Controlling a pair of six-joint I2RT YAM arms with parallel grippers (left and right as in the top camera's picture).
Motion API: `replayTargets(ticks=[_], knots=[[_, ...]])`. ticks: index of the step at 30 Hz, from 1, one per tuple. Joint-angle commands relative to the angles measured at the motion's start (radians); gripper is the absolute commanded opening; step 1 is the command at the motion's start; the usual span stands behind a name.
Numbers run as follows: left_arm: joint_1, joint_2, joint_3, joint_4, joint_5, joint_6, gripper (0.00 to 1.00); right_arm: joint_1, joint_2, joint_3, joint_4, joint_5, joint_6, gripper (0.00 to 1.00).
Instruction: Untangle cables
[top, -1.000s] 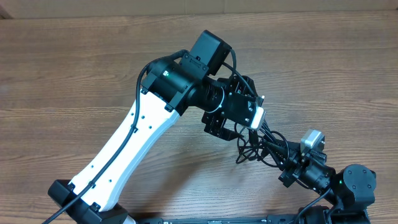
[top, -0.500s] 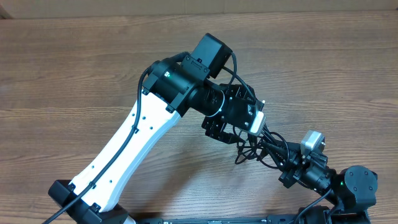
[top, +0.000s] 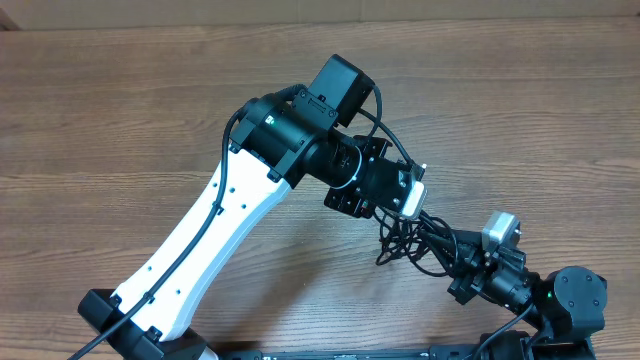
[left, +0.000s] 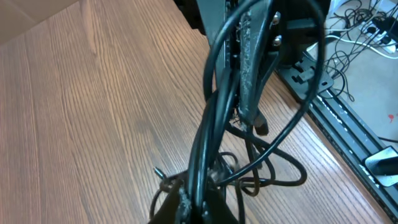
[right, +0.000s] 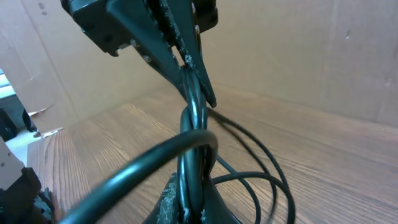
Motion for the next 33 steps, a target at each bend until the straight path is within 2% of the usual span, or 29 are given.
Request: replayTargets(ticks=[1, 2, 5, 7, 9, 11, 19, 23, 26, 33], knots=[[-0.004, -0.002, 0.010, -0.004, 0.000, -0.011, 0.04, -0.002, -0.007, 0.010, 0.004, 0.003, -0.015, 0.04], [-0.004, -0.002, 0.010, -0.006, 0.000, -0.011, 0.04, -0.002, -0.007, 0.010, -0.003, 0.018, -0.015, 0.09], [-0.004, -0.002, 0.010, -0.006, -0.023, -0.050, 0.04, -0.002, -0.007, 0.010, -0.043, 0.092, -0.015, 0.33], [-0.004, -0.002, 0.010, 0.000, -0.058, -0.100, 0.04, -0.002, -0.007, 0.010, -0.072, 0.161, -0.014, 0.67], [-0.004, -0.002, 0.010, 0.008, -0.105, -0.168, 0.04, -0.002, -0.007, 0.010, -0.096, 0.234, -0.007, 0.85], [-0.004, -0.002, 0.010, 0.014, -0.137, -0.226, 0.04, -0.002, -0.007, 0.010, -0.112, 0.298, -0.003, 0.98], [-0.004, -0.002, 0.010, 0.085, -0.273, -0.501, 0.04, -0.002, -0.007, 0.010, -0.182, 0.618, 0.122, 1.00], [-0.004, -0.002, 0.010, 0.109, -0.297, -0.603, 0.04, -0.002, -0.007, 0.010, -0.183, 0.712, 0.229, 1.00], [-0.004, -0.002, 0.010, 0.135, -0.362, -0.727, 0.04, -0.002, -0.007, 0.010, -0.182, 0.792, 0.345, 1.00], [-0.004, -0.002, 0.010, 0.174, -0.440, -0.953, 0.04, -0.002, -0.007, 0.010, -0.180, 0.819, 0.563, 1.00]])
